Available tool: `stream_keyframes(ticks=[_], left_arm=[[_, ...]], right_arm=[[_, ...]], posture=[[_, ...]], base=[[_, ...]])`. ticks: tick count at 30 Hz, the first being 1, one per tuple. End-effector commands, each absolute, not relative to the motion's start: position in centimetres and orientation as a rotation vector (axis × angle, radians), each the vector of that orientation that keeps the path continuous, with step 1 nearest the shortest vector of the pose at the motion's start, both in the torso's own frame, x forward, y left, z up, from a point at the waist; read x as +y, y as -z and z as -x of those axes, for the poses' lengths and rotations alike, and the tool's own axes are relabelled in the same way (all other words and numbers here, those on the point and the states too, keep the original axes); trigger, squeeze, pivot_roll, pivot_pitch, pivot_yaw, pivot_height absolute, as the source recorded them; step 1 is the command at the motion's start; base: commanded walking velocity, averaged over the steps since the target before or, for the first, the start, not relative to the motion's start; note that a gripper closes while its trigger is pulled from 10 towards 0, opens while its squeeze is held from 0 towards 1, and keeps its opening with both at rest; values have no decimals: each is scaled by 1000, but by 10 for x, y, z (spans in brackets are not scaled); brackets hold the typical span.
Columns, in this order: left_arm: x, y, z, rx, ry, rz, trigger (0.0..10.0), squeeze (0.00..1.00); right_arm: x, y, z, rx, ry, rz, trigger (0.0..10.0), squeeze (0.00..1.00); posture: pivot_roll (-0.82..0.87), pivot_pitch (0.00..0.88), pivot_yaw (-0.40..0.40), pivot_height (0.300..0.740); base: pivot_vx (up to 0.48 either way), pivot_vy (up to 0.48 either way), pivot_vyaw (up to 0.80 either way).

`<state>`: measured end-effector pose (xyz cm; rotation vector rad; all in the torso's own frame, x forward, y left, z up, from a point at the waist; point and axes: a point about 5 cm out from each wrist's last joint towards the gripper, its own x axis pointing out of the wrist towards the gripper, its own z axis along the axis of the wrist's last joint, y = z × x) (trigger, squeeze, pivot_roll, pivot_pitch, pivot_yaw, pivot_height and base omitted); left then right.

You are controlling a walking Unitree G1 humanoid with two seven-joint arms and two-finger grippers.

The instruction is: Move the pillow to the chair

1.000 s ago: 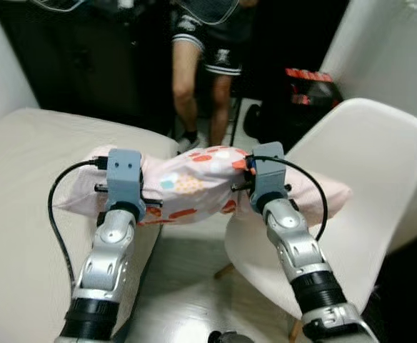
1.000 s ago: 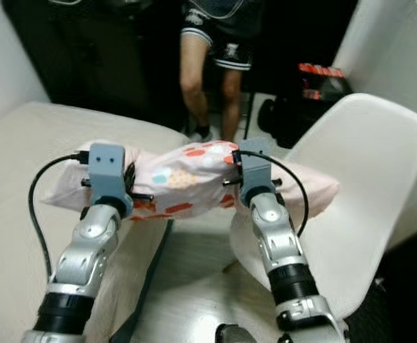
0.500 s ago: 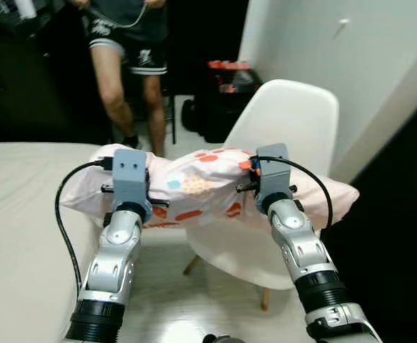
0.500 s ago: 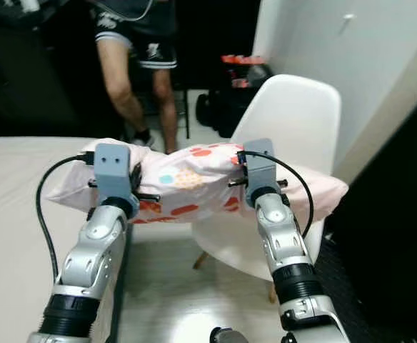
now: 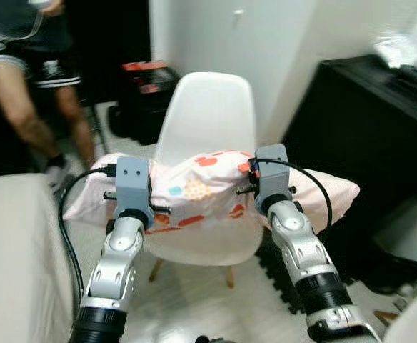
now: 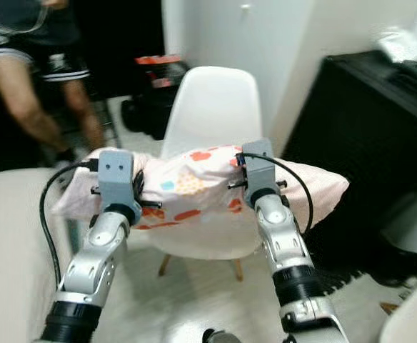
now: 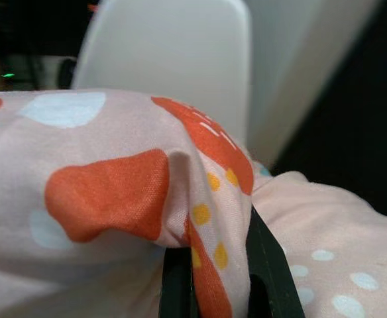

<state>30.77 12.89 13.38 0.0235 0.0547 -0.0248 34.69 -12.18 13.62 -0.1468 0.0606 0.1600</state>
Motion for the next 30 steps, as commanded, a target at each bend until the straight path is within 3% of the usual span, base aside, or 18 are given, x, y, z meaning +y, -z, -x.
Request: stream_keyframes(ticks=[1, 30], left_arm=[[123, -135, -308, 46, 47, -25, 10000, 0], [127, -127, -305, 102, 35, 17, 10000, 0]], right_arm=[[-115, -149, -348, -1, -183, 151, 10000, 0], [-124, -146, -348, 19, -134, 157, 10000, 0]], posture=[[-28, 103, -80, 740], [-20, 118, -64, 740]], base=[[0, 0, -800], [0, 0, -800]])
